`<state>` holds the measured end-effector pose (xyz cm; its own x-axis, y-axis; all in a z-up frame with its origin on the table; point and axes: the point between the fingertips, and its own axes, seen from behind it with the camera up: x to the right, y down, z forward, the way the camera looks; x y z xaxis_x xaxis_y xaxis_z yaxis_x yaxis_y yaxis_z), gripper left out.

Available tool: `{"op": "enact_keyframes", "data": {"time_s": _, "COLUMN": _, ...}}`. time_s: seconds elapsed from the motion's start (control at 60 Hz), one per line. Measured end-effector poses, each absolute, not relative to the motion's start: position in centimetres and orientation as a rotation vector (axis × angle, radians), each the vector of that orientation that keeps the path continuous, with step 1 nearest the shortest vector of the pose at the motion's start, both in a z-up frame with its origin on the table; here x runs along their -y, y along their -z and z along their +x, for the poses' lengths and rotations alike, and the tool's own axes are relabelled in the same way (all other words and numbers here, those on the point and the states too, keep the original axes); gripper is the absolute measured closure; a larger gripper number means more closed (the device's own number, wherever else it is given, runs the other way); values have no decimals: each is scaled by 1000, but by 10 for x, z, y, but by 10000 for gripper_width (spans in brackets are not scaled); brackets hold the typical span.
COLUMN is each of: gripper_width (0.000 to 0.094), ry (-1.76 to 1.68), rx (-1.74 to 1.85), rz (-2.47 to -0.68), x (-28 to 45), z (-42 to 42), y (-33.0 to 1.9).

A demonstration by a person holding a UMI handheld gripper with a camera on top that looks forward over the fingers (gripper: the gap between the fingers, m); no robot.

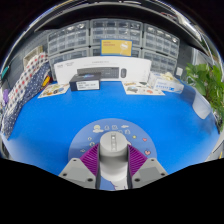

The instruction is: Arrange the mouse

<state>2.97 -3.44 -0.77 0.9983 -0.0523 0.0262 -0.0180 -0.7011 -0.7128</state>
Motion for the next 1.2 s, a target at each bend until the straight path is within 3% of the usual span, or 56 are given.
{"op": "enact_keyframes", "data": {"time_s": 0.167, "gripper_width": 432, "ry": 44, "rx": -84, "rz": -2376, "x": 35, "z": 30, "y": 9}}
{"op": "enact_keyframes", "data": {"time_s": 0.217, "gripper_width": 333, "ry": 66, "rx": -107, "rz": -2398, "x": 37, "z": 33, "y": 5}}
{"op": "enact_keyframes", "data": {"time_s": 0.233, "gripper_width": 255, "ry": 80, "rx": -112, "rz": -2394, "x": 37, "z": 36, "y": 1}}
{"op": "enact_keyframes", "data": {"time_s": 0.25, "gripper_width": 272, "ry": 92, "rx": -114, "rz": -2384, "x": 35, "z": 37, "y": -5}}
{"op": "enact_keyframes", "data": {"time_s": 0.317, "gripper_width": 114, "ry": 109, "rx": -111, "rz": -2340, "x": 30, "z": 38, "y": -31}}
{"op": "enact_keyframes", "data": {"time_s": 0.583, "gripper_width": 67, "ry": 42, "rx": -108, "rz": -2194, "x": 17, "z": -5, "y": -170}}
{"op": "enact_keyframes", "data": {"time_s": 0.717, "gripper_width": 67, "ry": 27, "rx": -126, "rz": -2181, "x": 27, "z": -31, "y": -211}}
{"op": "enact_keyframes", "data": {"time_s": 0.95, "gripper_width": 70, "ry": -4, "rx": -37, "rz": -2163, "x": 46, "z": -85, "y": -232}}
{"op": "enact_keyframes", "data": {"time_s": 1.2, "gripper_width": 68, "ry": -23, "rx": 11, "rz": -2166, "x": 55, "z": -107, "y": -223}}
